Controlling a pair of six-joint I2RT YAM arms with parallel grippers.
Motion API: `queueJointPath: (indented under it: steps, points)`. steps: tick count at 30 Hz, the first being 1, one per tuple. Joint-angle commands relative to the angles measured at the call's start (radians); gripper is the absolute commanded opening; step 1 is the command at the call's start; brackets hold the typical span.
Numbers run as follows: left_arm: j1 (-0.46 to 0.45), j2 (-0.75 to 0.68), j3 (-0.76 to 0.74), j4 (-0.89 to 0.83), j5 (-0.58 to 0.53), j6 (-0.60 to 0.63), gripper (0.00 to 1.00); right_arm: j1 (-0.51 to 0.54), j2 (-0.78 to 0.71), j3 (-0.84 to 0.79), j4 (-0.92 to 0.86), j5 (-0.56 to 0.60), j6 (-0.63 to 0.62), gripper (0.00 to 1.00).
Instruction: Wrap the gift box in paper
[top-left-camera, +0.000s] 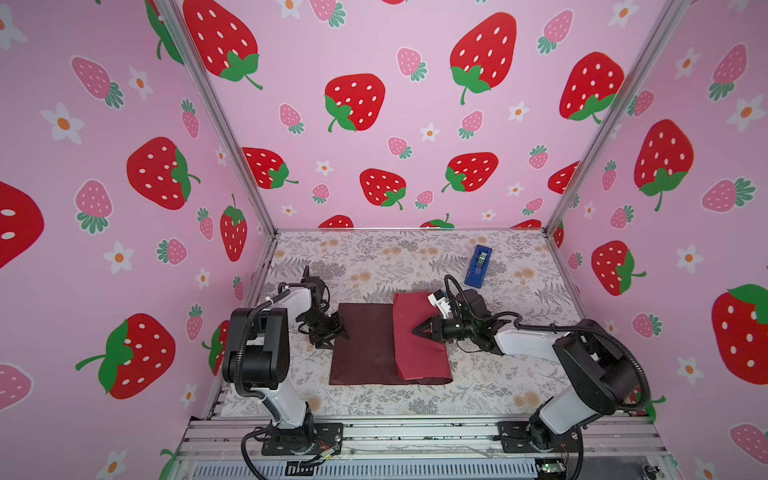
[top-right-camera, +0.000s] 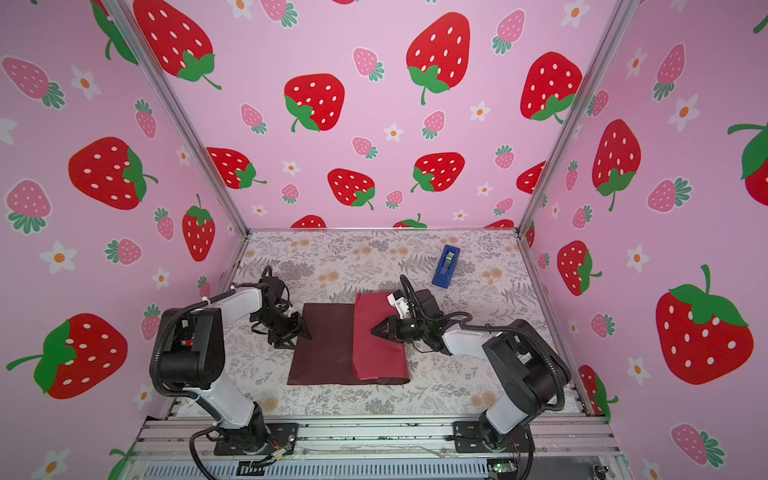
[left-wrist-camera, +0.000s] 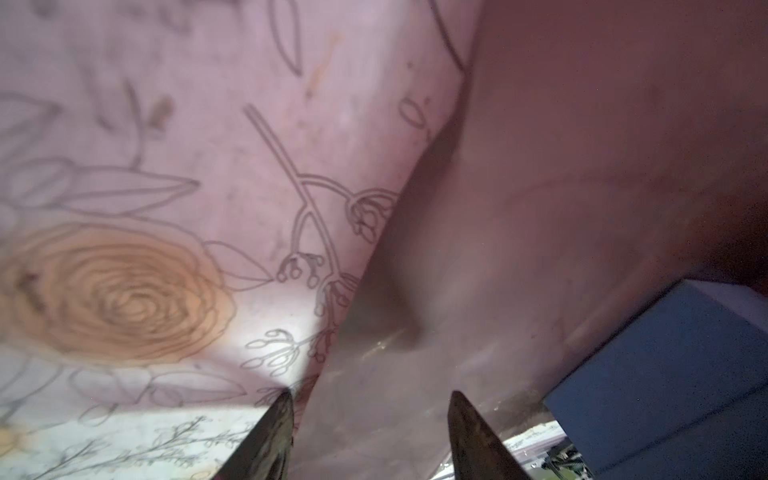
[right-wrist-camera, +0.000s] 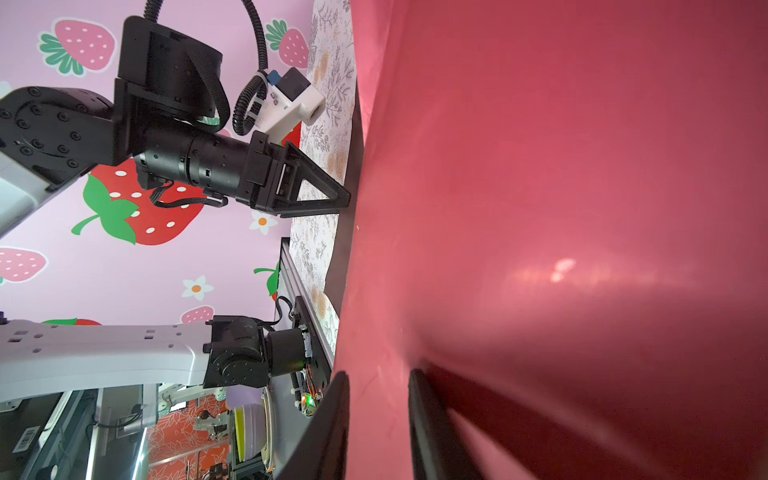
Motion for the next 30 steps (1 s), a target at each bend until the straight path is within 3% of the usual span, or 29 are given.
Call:
queueJointPath:
  steps: [1,9,12,22,27,30]
  points:
    - [0.007,-0.009,0.012,0.001,0.085,0.027,0.61,0.005,0.034,-0.008,-0.116,0.067,-0.013,0.28]
    - [0.023,-0.053,0.000,0.032,0.135,0.022,0.54,0.005,0.040,-0.004,-0.117,0.065,-0.012,0.28]
    - [0.024,-0.066,0.001,0.027,0.092,0.018,0.52,0.005,0.041,-0.003,-0.118,0.064,-0.011,0.28]
    - [0.023,-0.081,-0.009,0.033,0.092,0.011,0.19,0.005,0.040,-0.004,-0.118,0.065,-0.011,0.28]
    - [0.018,-0.115,-0.024,0.058,0.149,0.001,0.02,0.005,0.039,-0.007,-0.120,0.068,-0.011,0.28]
    - [-0.002,-0.151,-0.026,0.059,0.170,-0.002,0.00,0.006,0.036,-0.010,-0.121,0.069,-0.011,0.28]
